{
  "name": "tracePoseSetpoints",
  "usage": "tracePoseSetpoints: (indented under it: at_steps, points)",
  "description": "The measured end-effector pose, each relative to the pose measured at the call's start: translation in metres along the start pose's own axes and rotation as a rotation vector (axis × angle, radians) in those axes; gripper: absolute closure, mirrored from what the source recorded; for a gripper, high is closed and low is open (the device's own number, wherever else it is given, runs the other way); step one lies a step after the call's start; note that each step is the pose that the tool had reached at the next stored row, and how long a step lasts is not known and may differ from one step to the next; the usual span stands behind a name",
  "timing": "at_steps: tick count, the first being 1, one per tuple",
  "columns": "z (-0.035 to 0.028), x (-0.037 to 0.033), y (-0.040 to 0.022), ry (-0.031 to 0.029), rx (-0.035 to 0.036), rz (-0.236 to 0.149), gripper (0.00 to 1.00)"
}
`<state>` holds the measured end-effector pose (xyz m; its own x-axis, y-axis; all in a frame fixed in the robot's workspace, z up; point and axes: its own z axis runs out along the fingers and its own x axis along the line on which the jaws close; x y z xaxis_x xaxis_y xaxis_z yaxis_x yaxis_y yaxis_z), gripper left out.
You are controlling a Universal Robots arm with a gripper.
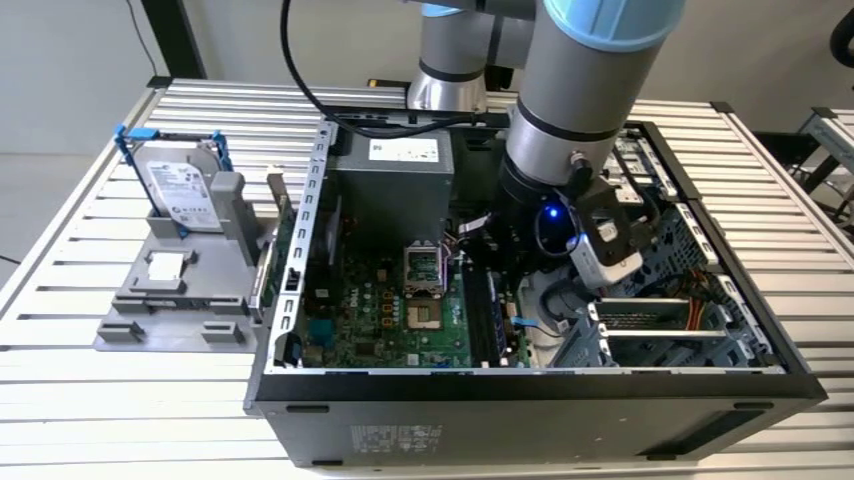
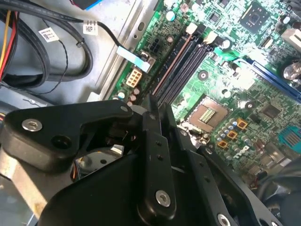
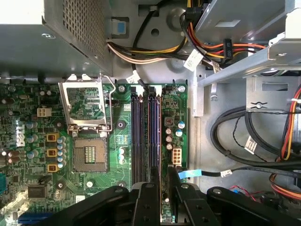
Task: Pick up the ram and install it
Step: 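Insert the ram into the slot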
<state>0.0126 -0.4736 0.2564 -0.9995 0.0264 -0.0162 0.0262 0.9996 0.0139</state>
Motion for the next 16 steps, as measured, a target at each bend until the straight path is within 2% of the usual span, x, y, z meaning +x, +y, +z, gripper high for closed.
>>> tracePoseSetpoints:
  at_steps: [1, 16]
  points:
    - [0.0, 0.0, 0.0, 0.0, 0.0, 0.0, 1.0]
    - [0.0, 0.0, 0.0, 0.0, 0.0011, 0.0, 1.0]
